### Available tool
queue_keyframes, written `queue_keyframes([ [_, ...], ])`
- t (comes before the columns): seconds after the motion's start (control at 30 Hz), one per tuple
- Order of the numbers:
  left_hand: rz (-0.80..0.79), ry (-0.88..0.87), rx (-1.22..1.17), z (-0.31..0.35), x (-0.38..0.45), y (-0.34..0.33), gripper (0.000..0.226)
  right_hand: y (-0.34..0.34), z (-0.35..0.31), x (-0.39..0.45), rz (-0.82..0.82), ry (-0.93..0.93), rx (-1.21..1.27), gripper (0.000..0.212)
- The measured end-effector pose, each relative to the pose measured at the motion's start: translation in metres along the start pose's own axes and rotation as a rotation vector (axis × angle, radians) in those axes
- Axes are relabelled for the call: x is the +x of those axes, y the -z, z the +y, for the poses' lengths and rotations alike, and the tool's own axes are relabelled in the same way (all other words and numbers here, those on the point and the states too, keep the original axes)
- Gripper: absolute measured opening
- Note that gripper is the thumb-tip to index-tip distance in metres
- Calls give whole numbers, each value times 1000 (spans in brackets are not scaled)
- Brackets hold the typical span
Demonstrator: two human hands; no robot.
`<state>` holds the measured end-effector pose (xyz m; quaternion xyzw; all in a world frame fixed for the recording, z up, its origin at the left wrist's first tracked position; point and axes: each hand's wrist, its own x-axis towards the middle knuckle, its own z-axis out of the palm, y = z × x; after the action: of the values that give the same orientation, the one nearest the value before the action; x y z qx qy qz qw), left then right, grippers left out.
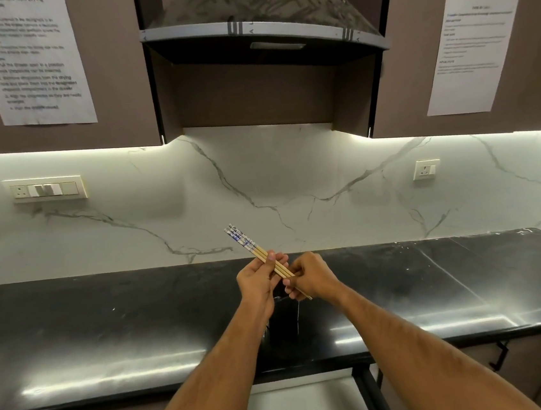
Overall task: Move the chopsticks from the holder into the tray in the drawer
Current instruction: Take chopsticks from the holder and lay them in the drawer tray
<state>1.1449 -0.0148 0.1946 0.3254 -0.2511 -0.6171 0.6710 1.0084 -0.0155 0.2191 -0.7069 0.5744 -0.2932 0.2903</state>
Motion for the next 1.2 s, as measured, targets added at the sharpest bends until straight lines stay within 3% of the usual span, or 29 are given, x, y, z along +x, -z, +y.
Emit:
queue_keyframes([
  [0.27,19,-29,67,-2,3,-10,21,5,7,5,-12,-5,51,8],
  [0.4,45,-84,223,-5,6,-17,15,12,13,6,-50,62,23,2],
  [0.53,110,-180,615,-7,11,-16,11,18,22,4,136,222,-201,14],
  [0.63,110,-265,1093,-6,12,-5,6,23,29,3,358,497,-470,30],
  [0.7,28,-290,1389,-5,9,0,9,22,32,2,364,751,-686,39],
  [0.77,-71,-320,1640,-7,4,2,12,17,33,4,281,873,-848,49],
  [0.83,-132,-349,1791,-12,-3,1,10,8,32,5,150,799,-1019,45],
  [0.93,-203,-376,1891,-22,-13,3,23,-3,36,-2,-4,582,-1217,20],
  [1.07,-331,-283,2025,-42,-17,16,10,-16,53,-20,-88,414,-1079,9],
  [1.2,-389,-67,2089,-73,-25,43,17,-37,86,-40,-153,272,-943,11],
])
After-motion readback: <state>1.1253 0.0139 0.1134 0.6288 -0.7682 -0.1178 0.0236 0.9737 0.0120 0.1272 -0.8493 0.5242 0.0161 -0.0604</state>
